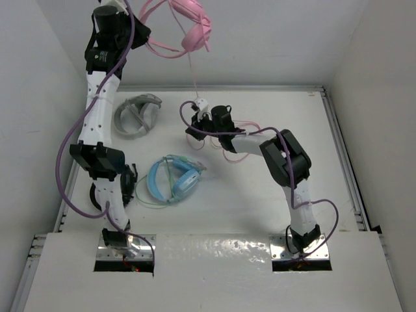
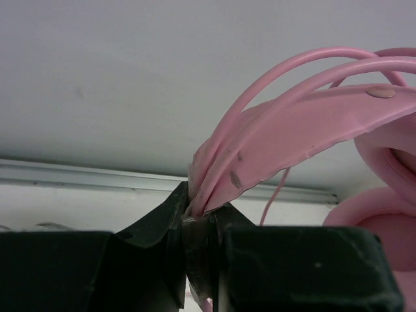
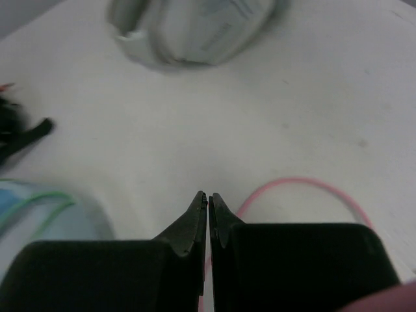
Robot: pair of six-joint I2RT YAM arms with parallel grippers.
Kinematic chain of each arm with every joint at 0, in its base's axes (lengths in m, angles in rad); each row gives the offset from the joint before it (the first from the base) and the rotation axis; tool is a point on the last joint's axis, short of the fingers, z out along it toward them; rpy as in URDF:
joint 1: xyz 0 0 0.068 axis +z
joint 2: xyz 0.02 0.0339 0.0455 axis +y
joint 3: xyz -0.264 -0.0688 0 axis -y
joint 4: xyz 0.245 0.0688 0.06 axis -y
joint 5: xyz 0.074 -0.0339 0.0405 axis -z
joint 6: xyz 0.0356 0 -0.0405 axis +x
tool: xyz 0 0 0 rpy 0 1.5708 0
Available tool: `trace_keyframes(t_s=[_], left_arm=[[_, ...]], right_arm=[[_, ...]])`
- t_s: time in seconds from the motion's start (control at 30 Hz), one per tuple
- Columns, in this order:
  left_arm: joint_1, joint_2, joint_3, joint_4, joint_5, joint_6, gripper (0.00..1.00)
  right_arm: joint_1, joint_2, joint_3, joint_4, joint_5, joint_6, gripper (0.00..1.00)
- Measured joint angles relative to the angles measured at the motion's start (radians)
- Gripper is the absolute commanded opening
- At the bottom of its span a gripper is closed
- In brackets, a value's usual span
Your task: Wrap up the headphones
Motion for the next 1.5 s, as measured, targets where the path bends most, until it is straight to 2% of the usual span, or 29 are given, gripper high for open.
trace_keyframes(t_s=[0.2,0.43,0.77,1.0,1.1,1.17,1.27,1.33,1.5], left_arm=[[0.031,0.085,-0.002,0.051,-0.092,-0.004,0.0],[0.024,0.1,-0.059,0.149,-0.16,0.063,0.0],[-0.053,0.1,-0.29,0.309,-0.384,0.459,0.0],[-0.14,0.086,-0.435,0.365,-0.367,0.704,0.0],[-0.152,0.076,-0.489,0.342,-0.303,0.776,0.0],[-0.154,0.075,-0.491,0.308,-0.251,0.813,0.0],[-0.154,0.062,-0.492,0.274,-0.196,0.861,0.0],[-0.155,0.045,-0.492,0.272,-0.173,0.887,0.0],[-0.156,0.005,-0.473,0.209,-0.098,0.95,0.0]], right_arm=[[0.083,-0.14,0.021,-0.18,-0.139,-0.127,0.0],[0.105,-0.226,0.079,-0.396,-0.215,-0.23,0.0],[0.101,-0.496,0.008,-0.518,-0.177,-0.328,0.0],[0.082,-0.569,0.004,-0.621,-0.001,-0.43,0.0],[0.05,-0.564,0.097,-0.75,0.1,-0.466,0.0],[0.017,-0.541,0.218,-0.888,0.135,-0.48,0.0],[-0.051,-0.43,0.55,-1.152,0.169,-0.5,0.0],[-0.091,-0.383,0.68,-1.246,0.202,-0.516,0.0],[-0.146,-0.39,0.629,-1.323,0.371,-0.57,0.0]])
